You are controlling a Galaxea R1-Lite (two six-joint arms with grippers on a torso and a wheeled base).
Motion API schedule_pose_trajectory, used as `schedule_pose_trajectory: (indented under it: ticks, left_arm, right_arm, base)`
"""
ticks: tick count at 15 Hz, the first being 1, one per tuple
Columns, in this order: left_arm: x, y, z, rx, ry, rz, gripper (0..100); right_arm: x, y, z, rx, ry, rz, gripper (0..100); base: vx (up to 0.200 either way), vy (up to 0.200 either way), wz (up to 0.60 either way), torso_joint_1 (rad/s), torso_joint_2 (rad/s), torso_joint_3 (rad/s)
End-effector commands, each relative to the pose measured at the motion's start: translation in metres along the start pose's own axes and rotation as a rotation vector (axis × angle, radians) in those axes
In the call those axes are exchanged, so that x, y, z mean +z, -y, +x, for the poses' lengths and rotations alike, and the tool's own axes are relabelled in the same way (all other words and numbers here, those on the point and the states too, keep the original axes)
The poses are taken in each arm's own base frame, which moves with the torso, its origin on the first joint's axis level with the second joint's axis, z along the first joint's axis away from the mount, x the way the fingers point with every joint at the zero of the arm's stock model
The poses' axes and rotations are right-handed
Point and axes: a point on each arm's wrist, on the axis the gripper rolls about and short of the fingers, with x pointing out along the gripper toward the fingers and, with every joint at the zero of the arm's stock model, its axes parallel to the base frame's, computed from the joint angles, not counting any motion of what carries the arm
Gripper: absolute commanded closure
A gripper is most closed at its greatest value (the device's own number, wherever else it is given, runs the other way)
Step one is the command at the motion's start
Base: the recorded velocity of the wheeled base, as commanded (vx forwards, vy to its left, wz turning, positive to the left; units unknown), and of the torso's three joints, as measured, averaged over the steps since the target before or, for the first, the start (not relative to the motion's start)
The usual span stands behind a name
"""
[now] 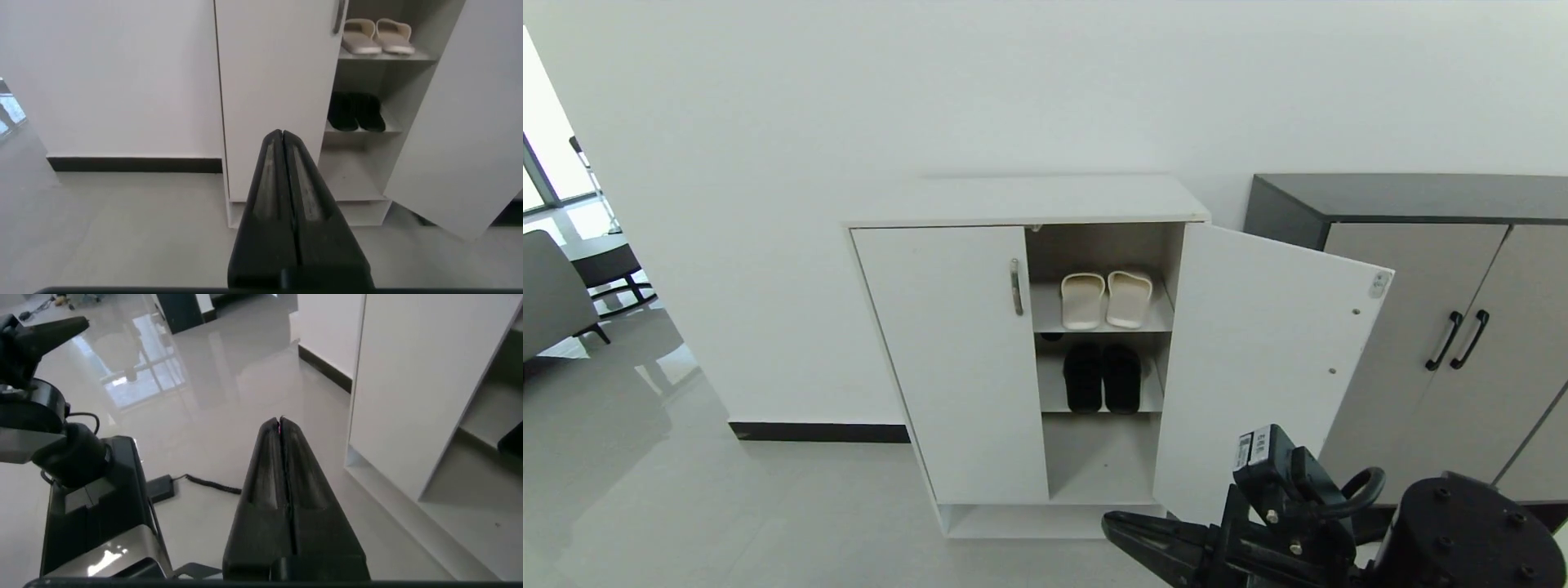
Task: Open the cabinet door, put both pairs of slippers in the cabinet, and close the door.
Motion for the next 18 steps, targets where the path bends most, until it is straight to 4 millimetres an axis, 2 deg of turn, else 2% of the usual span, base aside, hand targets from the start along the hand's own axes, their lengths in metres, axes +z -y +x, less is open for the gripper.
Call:
schedule_pose_trajectory:
  ticks: [1, 18]
  left_arm:
    - [0.0000, 0.0000, 0.0001, 0.000, -0.001, -0.001, 100]
    - [0.0000, 0.0000, 0.0001, 0.000, -0.001, 0.001, 100]
  right_arm:
    - [-0.0008, 0.0001, 0.0007, 0.000, -0.002, 0.001, 100]
    - [-0.0053, 0.0008, 0.0024, -0.004, -0.018, 0.003, 100]
  base:
    - [0.000, 0.000, 0.00, 0.198, -0.47, -0.276]
    - [0.000, 0.000, 0.00, 0.240, -0.53, -0.294]
